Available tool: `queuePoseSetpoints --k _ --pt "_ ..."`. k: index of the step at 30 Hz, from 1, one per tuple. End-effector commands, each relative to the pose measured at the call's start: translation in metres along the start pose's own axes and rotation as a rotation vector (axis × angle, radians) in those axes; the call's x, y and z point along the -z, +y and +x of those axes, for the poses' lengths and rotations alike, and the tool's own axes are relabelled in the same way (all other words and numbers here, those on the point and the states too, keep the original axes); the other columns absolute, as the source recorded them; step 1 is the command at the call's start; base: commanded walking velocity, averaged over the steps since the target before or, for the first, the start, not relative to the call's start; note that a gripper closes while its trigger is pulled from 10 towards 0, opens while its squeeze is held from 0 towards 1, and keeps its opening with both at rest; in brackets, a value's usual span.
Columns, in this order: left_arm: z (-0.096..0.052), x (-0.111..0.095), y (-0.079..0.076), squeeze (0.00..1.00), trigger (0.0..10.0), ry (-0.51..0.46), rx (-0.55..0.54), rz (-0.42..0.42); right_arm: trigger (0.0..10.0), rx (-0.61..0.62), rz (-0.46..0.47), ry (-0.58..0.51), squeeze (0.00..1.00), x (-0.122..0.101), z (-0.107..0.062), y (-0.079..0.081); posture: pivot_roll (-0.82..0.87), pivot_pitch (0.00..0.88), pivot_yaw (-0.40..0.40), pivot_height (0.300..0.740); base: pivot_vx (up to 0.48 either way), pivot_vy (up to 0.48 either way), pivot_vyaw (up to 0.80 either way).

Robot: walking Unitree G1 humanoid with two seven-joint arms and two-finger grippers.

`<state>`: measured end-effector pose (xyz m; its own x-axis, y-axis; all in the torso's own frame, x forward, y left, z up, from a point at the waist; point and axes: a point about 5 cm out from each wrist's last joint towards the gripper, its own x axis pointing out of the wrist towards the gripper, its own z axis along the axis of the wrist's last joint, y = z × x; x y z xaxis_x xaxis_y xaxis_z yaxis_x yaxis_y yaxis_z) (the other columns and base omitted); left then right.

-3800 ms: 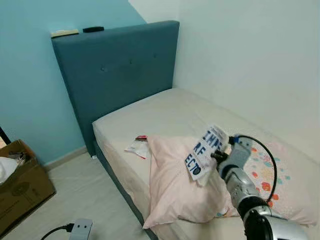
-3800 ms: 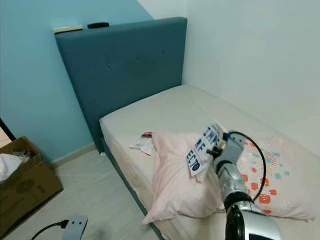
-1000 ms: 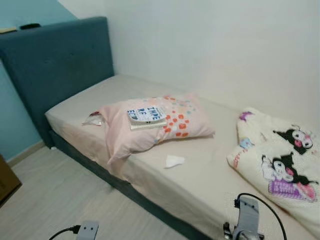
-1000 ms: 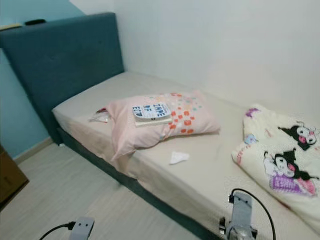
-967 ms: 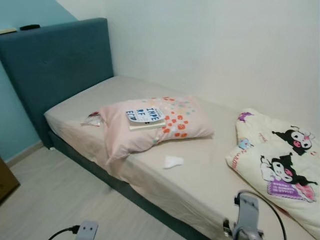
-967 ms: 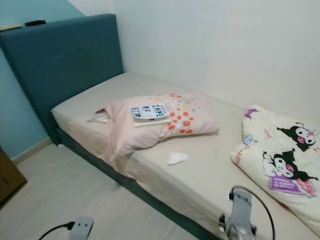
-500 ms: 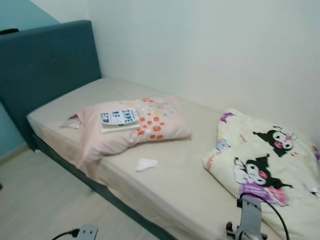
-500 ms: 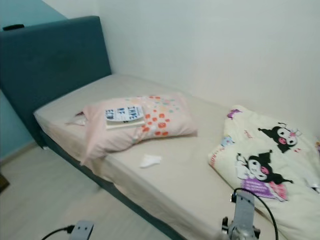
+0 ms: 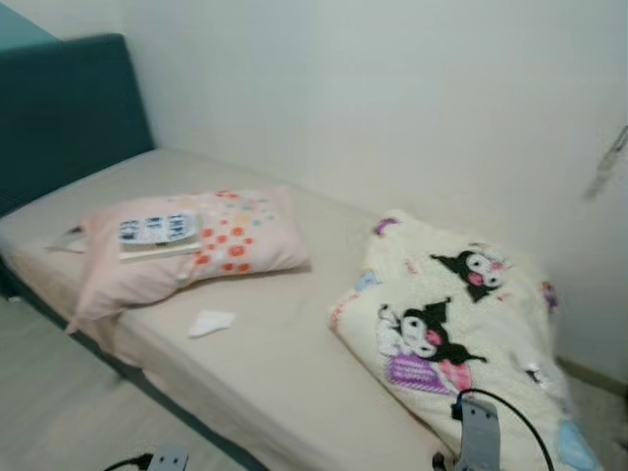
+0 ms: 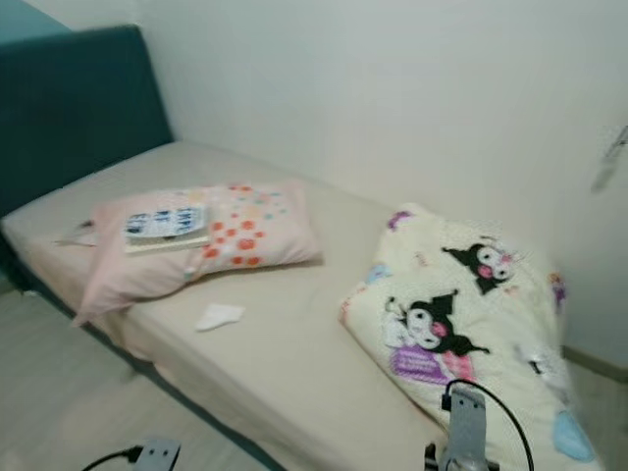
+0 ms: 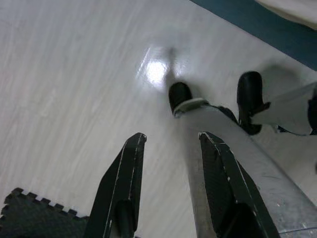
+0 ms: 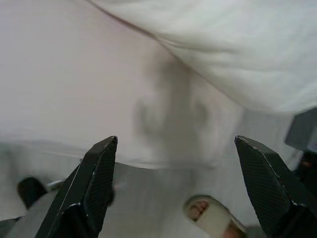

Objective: Clean up the room

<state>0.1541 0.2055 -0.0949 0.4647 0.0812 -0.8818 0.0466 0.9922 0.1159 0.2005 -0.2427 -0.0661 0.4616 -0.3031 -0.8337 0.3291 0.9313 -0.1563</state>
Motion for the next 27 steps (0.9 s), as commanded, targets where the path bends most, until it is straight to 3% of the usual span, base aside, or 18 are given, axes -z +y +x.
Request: queuePoseSetpoints --k 1,21,27 --pt "-0.0004 0.0015 0.0046 0.00 10.0 0.011 -0.011 0.015 10.0 -0.019 -0.023 0.017 0.00 0.0039 -0.0003 0.0047 -0.09 0.000 -0.057 0.740 0.000 0.000 0.00" --pt "-0.0004 0.0029 0.0042 0.00 10.0 0.019 -0.020 0.012 10.0 -0.044 -0.046 0.039 0.00 0.0062 -0.0005 0.0060 -0.09 0.000 -0.059 0.740 0.000 0.000 -0.72" --pt "-0.0005 0.0038 0.0036 0.00 10.0 0.029 -0.008 0.040 10.0 -0.062 -0.047 0.033 0.00 0.0053 -0.0007 0.0088 -0.09 0.000 -0.059 0.740 0.000 -0.160 0.00"
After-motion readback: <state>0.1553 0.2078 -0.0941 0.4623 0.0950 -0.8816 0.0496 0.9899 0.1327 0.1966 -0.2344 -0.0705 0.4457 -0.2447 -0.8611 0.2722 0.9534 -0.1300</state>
